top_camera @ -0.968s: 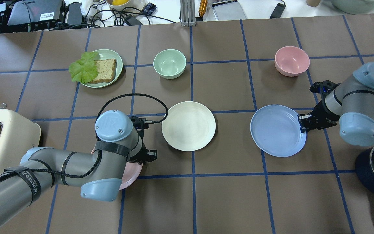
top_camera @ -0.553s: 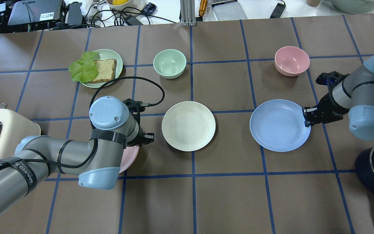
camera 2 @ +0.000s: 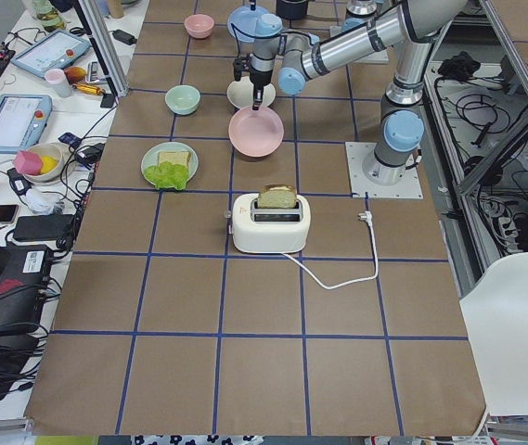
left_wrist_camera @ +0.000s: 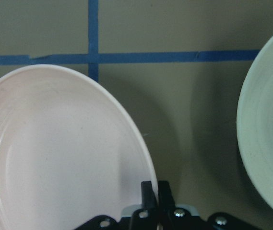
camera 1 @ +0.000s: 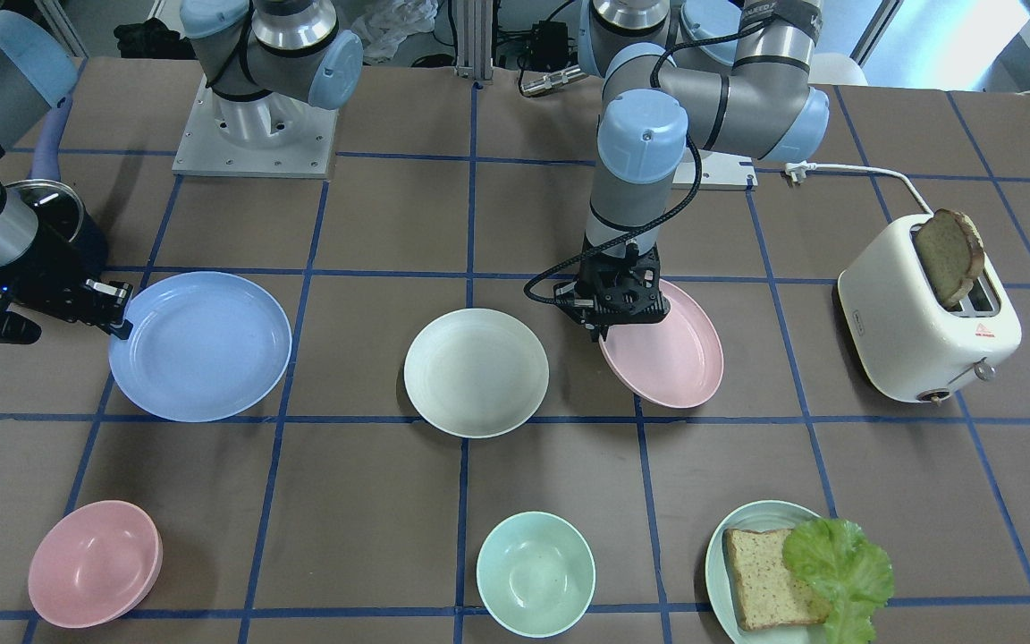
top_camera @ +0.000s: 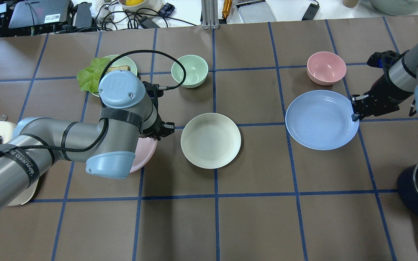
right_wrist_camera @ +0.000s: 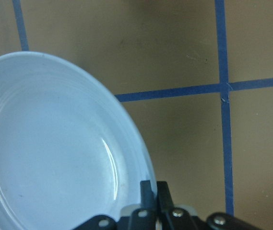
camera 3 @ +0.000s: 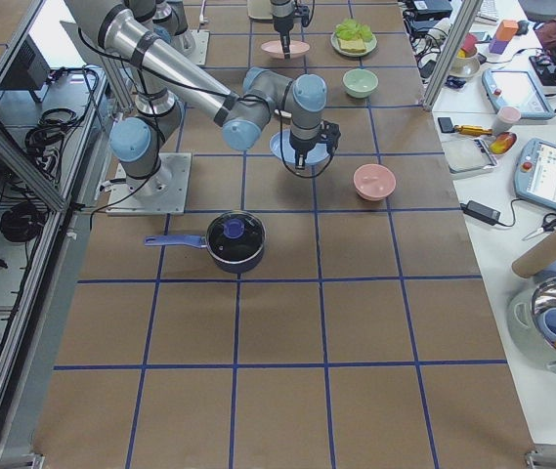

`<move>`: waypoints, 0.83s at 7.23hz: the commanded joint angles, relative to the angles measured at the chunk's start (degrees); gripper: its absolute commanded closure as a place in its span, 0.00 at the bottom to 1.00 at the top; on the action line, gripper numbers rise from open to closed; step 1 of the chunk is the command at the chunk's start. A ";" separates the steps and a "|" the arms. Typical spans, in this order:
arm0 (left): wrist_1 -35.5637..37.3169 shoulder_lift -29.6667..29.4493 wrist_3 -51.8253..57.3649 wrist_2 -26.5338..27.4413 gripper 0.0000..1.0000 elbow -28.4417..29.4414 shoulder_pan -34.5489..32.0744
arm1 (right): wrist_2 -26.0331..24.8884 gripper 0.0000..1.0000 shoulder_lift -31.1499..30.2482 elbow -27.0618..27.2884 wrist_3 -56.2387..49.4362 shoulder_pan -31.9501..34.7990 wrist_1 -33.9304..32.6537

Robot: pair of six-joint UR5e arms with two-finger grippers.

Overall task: Stack three plates with pink and blue
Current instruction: 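Carry the pink plate onto the cream plate with the left gripper and release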

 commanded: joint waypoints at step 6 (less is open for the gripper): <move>-7.98 -19.23 -15.79 2.38 1.00 24.62 -21.28 | -0.21 1.00 0.40 -3.15 1.94 1.01 1.47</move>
